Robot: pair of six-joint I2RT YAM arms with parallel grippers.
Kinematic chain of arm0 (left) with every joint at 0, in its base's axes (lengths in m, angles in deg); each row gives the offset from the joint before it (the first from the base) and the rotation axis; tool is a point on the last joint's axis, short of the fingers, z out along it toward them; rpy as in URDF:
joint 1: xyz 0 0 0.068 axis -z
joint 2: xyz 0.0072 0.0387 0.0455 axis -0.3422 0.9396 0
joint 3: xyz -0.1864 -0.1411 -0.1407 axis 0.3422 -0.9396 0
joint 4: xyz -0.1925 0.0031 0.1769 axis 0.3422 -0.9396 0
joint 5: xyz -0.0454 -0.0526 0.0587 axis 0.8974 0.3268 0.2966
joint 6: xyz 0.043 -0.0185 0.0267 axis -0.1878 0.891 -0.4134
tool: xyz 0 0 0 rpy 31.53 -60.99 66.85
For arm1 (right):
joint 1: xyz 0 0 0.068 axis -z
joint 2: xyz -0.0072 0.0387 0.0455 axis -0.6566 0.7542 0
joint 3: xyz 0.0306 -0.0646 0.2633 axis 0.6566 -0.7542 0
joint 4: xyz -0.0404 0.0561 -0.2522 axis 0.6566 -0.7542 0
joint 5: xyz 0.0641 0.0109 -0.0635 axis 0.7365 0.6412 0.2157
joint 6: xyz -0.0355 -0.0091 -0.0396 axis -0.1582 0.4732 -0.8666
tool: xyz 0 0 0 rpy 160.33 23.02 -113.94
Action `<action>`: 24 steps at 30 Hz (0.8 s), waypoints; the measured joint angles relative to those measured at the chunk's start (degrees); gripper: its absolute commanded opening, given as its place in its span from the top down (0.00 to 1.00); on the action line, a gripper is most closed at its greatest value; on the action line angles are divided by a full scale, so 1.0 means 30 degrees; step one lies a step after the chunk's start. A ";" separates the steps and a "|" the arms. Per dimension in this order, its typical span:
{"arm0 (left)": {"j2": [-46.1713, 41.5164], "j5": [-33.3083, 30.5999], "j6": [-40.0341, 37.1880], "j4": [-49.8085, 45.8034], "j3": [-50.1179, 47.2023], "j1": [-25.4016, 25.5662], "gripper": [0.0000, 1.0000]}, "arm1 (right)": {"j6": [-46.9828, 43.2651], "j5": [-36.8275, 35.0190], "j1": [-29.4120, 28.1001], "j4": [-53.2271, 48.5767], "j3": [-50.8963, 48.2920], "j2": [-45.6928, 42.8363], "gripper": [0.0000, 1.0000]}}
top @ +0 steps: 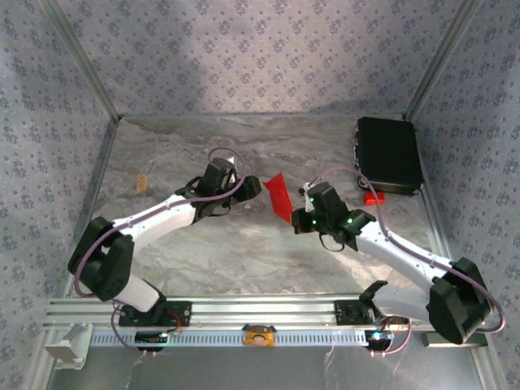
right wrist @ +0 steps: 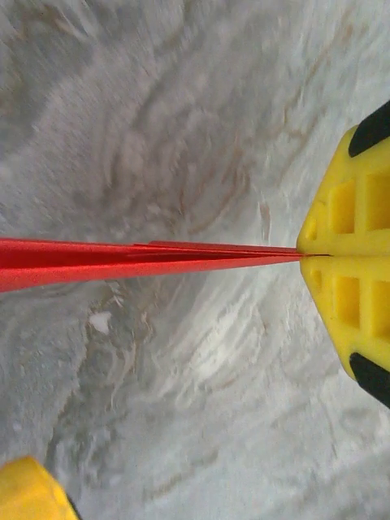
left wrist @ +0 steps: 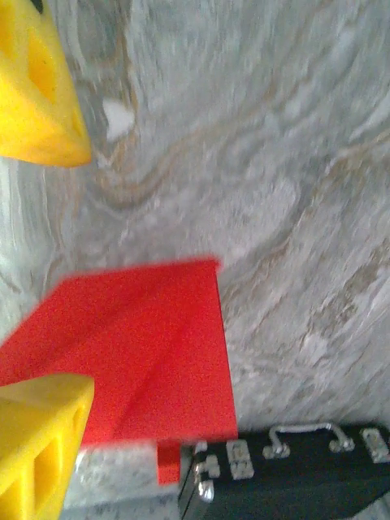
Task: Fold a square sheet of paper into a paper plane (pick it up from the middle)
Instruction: Turn over the paper at the center of the table.
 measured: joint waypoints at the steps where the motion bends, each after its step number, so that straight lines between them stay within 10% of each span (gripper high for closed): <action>1: -0.0372 -0.0554 0.0015 -0.0240 -0.0255 0.0000 0.26 | -0.0335 -0.1821 -0.0714 -0.0670 0.0357 -0.0051 1.00; 12: -0.3453 -0.4167 0.1064 -0.1341 -0.2222 -0.0619 0.17 | -0.2572 -1.5431 -0.6164 -0.6156 0.4233 0.5129 1.00; 24: -0.4503 -0.4583 0.1785 -0.2324 -0.2892 -0.1851 0.17 | -0.4677 -1.4171 -0.7344 -0.6207 0.4670 0.7431 0.99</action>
